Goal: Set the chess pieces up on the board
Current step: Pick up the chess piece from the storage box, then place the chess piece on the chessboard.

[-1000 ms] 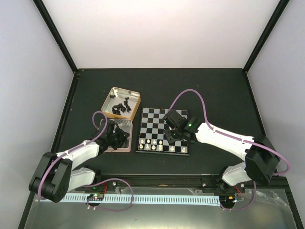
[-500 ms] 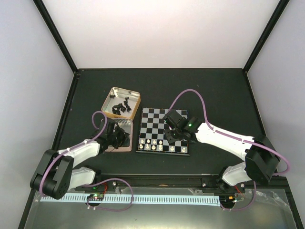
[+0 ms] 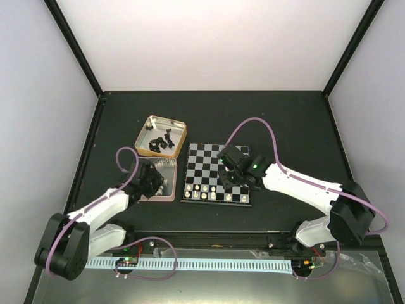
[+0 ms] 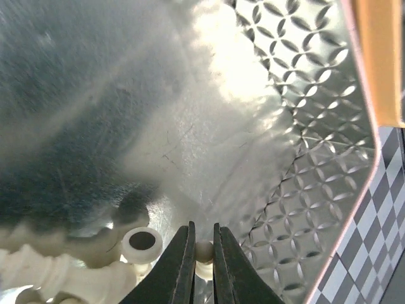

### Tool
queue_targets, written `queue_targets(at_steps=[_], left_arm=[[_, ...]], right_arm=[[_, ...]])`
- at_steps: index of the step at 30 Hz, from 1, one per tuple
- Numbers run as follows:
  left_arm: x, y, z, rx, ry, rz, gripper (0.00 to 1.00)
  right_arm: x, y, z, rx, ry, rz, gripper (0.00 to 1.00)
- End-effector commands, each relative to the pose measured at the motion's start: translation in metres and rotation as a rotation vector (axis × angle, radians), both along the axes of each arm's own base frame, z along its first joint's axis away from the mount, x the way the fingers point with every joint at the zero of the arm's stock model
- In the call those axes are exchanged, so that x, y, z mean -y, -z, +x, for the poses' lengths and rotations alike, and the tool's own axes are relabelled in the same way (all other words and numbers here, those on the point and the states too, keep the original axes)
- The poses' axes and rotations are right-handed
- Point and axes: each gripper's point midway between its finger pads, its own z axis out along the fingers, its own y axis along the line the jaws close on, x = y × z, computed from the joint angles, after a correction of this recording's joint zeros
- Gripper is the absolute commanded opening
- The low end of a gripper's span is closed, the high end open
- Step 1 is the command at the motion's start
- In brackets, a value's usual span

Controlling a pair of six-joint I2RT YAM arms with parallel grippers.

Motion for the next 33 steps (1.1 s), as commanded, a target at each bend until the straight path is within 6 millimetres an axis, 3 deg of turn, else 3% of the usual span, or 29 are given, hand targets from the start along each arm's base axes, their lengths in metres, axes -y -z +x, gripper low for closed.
queue_targets(at_steps=[1, 6, 11, 15, 21, 27, 30, 33], left_arm=[[-0.017, -0.031, 0.010, 0.098, 0.016, 0.133, 0.01], [-0.007, -0.068, 0.019, 0.222, 0.134, 0.157, 0.01], [0.031, -0.113, 0.027, 0.395, 0.333, 0.061, 0.01], [0.062, -0.136, 0.028, 0.477, 0.486, 0.045, 0.02], [0.111, -0.138, 0.024, 0.469, 0.668, 0.157, 0.01], [0.176, -0.131, 0.013, 0.446, 0.822, 0.269, 0.02], [0.210, -0.115, 0.006, 0.411, 0.897, 0.309, 0.02], [0.230, -0.103, 0.001, 0.363, 0.923, 0.393, 0.02]], right_arm=[[-0.009, -0.020, 0.006, 0.056, 0.010, 0.096, 0.37], [-0.036, -0.042, 0.002, 0.071, -0.060, 0.270, 0.38], [-0.065, -0.060, -0.010, 0.047, -0.166, 0.439, 0.44], [-0.064, -0.065, -0.008, 0.062, -0.142, 0.477, 0.47], [-0.020, -0.054, 0.014, 0.103, 0.079, 0.404, 0.47], [0.052, -0.038, 0.030, 0.146, 0.377, 0.353, 0.47], [0.088, -0.033, 0.034, 0.168, 0.508, 0.350, 0.47], [0.106, -0.034, 0.033, 0.193, 0.559, 0.355, 0.48]])
